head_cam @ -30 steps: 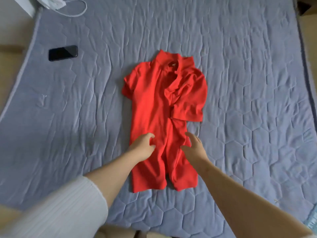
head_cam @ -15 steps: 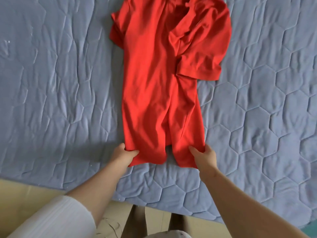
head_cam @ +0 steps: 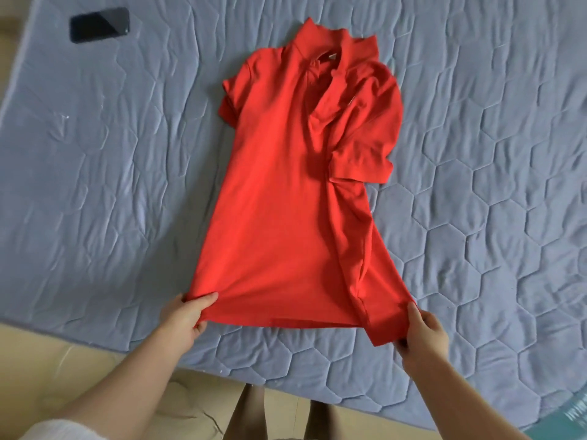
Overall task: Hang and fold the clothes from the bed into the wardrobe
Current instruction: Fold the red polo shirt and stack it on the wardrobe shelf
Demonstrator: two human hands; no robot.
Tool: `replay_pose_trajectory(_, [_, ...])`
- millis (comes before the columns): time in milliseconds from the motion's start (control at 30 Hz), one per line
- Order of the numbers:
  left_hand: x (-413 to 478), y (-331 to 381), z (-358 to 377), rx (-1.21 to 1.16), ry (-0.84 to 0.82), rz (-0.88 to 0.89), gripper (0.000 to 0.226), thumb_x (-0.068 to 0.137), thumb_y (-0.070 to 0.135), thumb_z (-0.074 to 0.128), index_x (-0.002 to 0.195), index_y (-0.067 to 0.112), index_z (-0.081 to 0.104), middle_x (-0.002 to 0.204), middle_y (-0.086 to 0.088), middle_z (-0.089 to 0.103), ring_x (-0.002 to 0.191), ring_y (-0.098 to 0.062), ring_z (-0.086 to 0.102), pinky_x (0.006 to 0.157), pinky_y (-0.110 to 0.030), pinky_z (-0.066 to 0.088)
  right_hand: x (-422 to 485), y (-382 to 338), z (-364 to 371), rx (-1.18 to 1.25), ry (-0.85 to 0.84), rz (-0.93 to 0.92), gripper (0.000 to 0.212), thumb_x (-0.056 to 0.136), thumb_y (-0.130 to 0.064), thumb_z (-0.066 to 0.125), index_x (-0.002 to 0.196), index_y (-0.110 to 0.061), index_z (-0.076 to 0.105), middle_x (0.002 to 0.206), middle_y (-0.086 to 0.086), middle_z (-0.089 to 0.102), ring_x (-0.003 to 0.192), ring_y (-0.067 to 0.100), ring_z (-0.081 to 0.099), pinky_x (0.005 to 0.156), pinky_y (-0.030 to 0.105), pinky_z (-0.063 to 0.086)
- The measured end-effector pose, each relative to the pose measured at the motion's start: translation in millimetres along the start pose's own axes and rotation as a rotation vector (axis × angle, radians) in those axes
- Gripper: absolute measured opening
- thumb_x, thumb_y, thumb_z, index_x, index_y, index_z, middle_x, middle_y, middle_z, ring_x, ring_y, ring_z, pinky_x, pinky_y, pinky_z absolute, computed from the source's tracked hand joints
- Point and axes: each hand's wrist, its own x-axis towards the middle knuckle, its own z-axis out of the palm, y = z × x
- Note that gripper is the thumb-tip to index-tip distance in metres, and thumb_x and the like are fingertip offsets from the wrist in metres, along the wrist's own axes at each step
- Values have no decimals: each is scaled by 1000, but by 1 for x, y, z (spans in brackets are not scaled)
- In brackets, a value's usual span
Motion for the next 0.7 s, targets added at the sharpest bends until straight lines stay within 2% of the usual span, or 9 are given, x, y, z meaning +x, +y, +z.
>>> replay_pose_trajectory(100, [-1,-4,-2,-137,65,-44,23,80,8,70,76,20,50,78,2,52,66,-7,47,43,-16,41,-1,3,-8,108,-22,119,18,93,-12,55,76,-7,52,67,10,51,60,18,51,38,19,49])
replay_pose_trajectory(200, [-4,-15,18,-194,-28,-180,17,87,10,62,76,17,52,68,5,59,64,-5,57,46,-16,44,0,15,3,219,-177,292,6,94,-8,52,89,-5,54,74,13,57,67,19,59,59,25,56])
replay_pose_trajectory(267, [-3,-25,35,-175,-82,-259,5,90,17,59,92,13,58,90,7,60,94,-8,58,67,-19,43,1,25,15,152,-263,375,18,94,-15,53,112,-10,53,98,13,58,81,21,58,82,31,48])
replay_pose_trajectory(300, [-2,-29,43,-146,-94,-274,19,90,22,59,106,12,59,104,7,57,107,-12,52,78,-23,40,0,30,21,99,-289,388,25,93,-17,55,118,-14,51,108,11,57,85,20,57,87,32,44])
replay_pose_trajectory(400, [1,-35,59,-100,-47,-309,41,86,30,64,122,13,52,117,2,52,108,-15,48,90,-31,38,0,42,36,15,-306,448,24,88,-21,62,109,-14,53,94,4,59,76,15,55,81,32,42])
replay_pose_trajectory(500, [8,-36,63,-127,8,-312,18,89,30,61,96,17,53,89,4,52,88,-12,50,84,-29,40,0,39,40,-11,-276,420,5,90,-19,58,94,-18,55,79,-1,57,71,12,52,74,30,39])
replay_pose_trajectory(567, [11,-36,58,-161,32,-292,11,93,28,54,93,18,53,82,4,50,77,-10,50,81,-26,40,9,29,30,212,-218,401,9,92,-19,53,83,-19,55,73,-2,61,71,11,53,64,28,44])
replay_pose_trajectory(667, [9,-36,51,-217,27,-252,28,99,22,44,126,15,48,121,0,55,118,-16,52,98,-29,39,25,11,1,542,-82,384,10,92,-20,56,94,-10,57,67,-10,63,72,5,57,46,12,48])
replay_pose_trajectory(700, [7,-35,50,-249,23,-251,34,99,20,42,132,13,44,132,-1,51,125,-18,48,100,-30,38,26,6,-5,518,-93,349,19,92,-18,57,104,-3,57,67,-19,63,72,1,57,55,7,48])
